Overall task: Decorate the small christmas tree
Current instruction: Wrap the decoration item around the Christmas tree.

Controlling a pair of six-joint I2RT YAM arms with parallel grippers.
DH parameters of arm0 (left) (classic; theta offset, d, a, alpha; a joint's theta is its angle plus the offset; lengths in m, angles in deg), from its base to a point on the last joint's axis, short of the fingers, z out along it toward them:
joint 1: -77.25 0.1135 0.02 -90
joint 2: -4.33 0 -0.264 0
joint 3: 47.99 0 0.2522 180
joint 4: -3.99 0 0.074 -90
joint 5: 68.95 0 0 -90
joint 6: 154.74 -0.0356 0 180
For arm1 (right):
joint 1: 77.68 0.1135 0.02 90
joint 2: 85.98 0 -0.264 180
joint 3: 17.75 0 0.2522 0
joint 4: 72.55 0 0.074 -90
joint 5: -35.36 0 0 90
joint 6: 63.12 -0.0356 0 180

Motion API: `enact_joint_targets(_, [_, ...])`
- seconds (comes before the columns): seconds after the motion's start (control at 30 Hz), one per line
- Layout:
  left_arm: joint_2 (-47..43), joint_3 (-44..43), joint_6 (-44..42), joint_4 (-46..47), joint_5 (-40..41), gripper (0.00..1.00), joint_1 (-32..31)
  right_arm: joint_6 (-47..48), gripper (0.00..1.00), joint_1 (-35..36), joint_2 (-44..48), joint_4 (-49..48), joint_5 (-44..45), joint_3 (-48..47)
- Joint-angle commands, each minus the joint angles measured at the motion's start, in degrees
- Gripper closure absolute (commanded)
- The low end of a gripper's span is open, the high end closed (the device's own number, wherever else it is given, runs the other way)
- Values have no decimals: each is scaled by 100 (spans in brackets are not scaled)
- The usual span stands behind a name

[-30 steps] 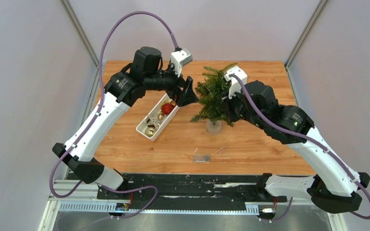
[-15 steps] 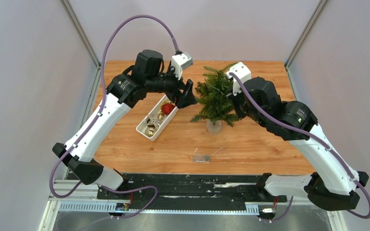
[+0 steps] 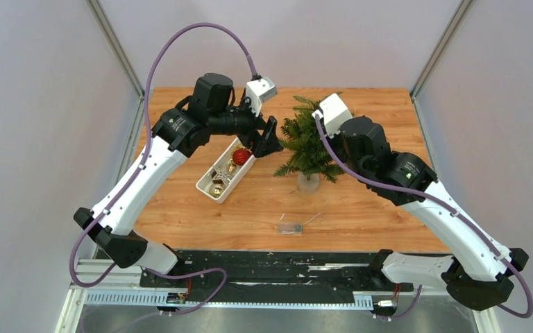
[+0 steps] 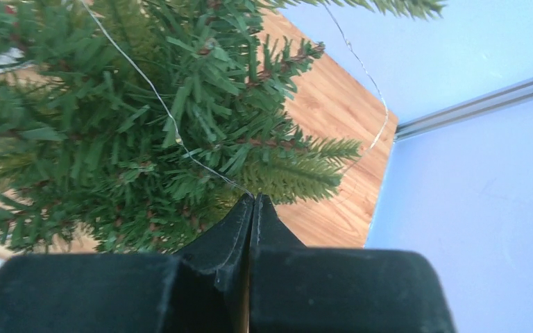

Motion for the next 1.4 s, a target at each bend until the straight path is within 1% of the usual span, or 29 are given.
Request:
enact_joint_targets(0.0, [-241,13,-75,222,-99,4,20,647,100,-239,329,-1018,30,278])
enact_joint_targets(0.1, [-272,34,-79,220,-111,4,21,693,100,-402,391,-1050,-52,419])
enact_joint_targets(0.2, [-280,63,-89,237,-110,4,20,594,100,-503,471,-1067,-330,593])
enact_joint_targets(0.53, [-210,-12,-68,231,-148,4,21,456,100,-549,363,-1233,-1088,847])
enact_joint_targets(0.67, [-214,-5,-71,223,-151,4,14,436,99,-618,367,-1318,-1196,927])
enact_joint_targets(0.7, [-216,-1,-74,218,-150,4,19,422,96,-629,379,-1318,-1218,945])
enact_joint_targets(0.73, [-222,-1,-82,216,-150,4,20,396,84,-635,413,-1315,-1254,967])
enact_joint_targets(0.77, [-232,0,-83,214,-145,4,20,357,75,-639,468,-1313,-1268,981])
enact_joint_targets(0.8, [-234,4,-91,214,-135,4,21,313,69,-639,517,-1296,-1279,990])
enact_joint_targets(0.87, [-250,2,-102,215,-132,4,21,236,62,-649,669,-1272,-1268,992])
enact_joint_targets(1.0, [-239,-6,-120,222,-127,4,21,134,56,-657,894,-1234,-1265,947])
enact_joint_targets(1.1, [-230,-2,-124,214,-127,4,16,96,42,-657,971,-1107,-1297,888])
enact_joint_targets(1.23, [-242,23,-136,205,-140,4,21,25,24,-657,1089,-947,-1573,875])
enact_joint_targets(1.37, [-276,53,-154,197,-117,4,20,-133,9,-660,1188,-768,-1723,877])
